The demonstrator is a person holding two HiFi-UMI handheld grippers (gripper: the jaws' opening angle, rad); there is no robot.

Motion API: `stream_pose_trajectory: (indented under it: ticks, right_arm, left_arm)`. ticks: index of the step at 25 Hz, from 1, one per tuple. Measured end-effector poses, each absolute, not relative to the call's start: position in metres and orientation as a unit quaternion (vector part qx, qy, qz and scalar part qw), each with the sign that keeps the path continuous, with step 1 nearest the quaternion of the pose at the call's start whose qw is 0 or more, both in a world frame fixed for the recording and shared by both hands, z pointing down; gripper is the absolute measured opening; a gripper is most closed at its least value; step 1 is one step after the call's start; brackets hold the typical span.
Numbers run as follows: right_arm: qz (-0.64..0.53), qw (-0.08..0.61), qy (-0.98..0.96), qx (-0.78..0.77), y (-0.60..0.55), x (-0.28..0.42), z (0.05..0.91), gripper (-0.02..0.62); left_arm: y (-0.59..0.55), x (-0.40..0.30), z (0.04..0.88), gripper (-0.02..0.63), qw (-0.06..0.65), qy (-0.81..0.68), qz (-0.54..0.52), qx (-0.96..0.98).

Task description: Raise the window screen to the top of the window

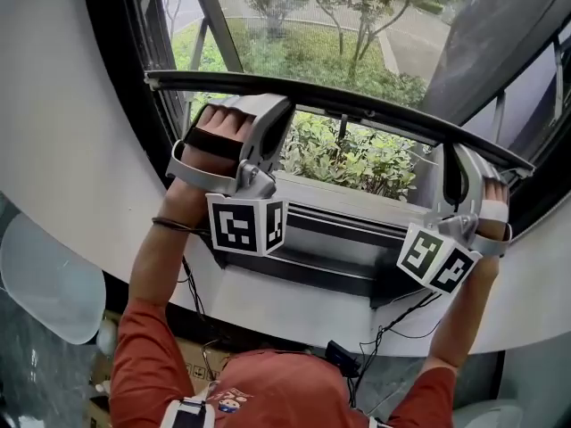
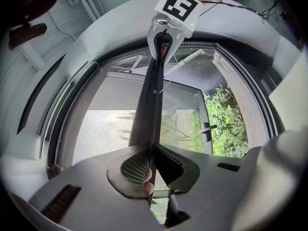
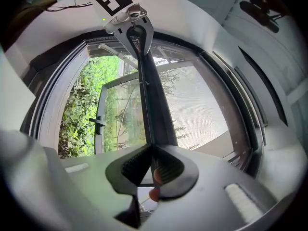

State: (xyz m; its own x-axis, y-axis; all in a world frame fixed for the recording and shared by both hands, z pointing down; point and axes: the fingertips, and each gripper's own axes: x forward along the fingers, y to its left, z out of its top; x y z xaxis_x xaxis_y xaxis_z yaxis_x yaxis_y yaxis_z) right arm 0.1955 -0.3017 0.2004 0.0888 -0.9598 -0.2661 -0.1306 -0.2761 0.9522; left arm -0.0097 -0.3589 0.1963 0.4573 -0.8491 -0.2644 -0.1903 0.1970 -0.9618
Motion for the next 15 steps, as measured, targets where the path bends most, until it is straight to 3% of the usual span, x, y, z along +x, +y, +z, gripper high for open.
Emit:
stream_pose_trajectory:
  ticks: [5, 15]
  right_arm:
    - [-0.537, 0.392, -0.414, 0.623, -0.302, 0.194, 0.132, 0.038]
    - [-0.564, 0.386, -0.375, 0.626, -0.303, 0.191, 0.075, 0.037]
  left_arm:
    - [-0.358, -0.012, 0.128, 0.037, 0.645, 0.469, -0.242, -0.553]
    - [-0.36, -0.014, 0.072, 0.037, 0.664, 0.483, -0.215, -0.529]
